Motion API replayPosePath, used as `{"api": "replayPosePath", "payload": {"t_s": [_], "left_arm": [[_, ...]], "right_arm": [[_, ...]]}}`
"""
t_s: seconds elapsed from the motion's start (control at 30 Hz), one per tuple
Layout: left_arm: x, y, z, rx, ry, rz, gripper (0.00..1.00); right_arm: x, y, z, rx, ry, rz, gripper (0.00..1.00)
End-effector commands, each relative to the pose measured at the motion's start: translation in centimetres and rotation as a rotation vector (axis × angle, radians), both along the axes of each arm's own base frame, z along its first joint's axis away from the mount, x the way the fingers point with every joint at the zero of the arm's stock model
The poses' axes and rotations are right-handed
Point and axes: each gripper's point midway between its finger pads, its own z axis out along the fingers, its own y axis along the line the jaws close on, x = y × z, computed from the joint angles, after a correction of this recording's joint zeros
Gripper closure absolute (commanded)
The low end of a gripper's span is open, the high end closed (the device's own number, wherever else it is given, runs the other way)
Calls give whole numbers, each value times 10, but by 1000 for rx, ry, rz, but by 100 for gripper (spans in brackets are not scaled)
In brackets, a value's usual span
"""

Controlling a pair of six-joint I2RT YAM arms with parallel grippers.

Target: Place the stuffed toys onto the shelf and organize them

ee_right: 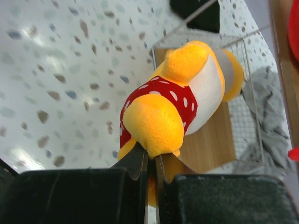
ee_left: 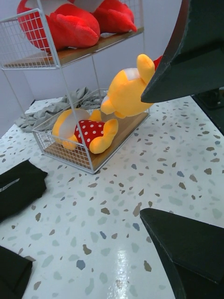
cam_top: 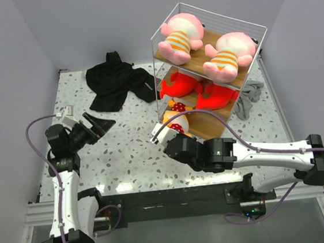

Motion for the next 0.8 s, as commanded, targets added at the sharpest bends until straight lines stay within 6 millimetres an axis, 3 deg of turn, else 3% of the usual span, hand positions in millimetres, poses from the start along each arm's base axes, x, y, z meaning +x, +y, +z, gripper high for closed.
{"api": "replayPosePath", "payload": {"t_s": [0.0, 0.17, 0.37, 0.4, 0.57, 0.77], "left_arm": [[4, 9, 13, 140, -88, 21, 0], [4, 19, 3, 203, -114, 87, 0], [5, 31, -15, 255, -88, 145, 1], [5, 31, -18, 253, -80, 143, 1], [6, 31, -15, 255, -91, 141, 1], [5, 30, -16, 252, -94, 137, 1]], "right_arm": [[6, -49, -24, -392, -57, -34, 100], [7, -62, -24, -514, -44, -109, 100], [14, -82, -47, -725, -100, -130, 100], [21, -75, -48, -716, -129, -112, 100], [45, -97, -71, -755, -90, -149, 100], [65, -96, -84, -784, -102, -133, 100]]}}
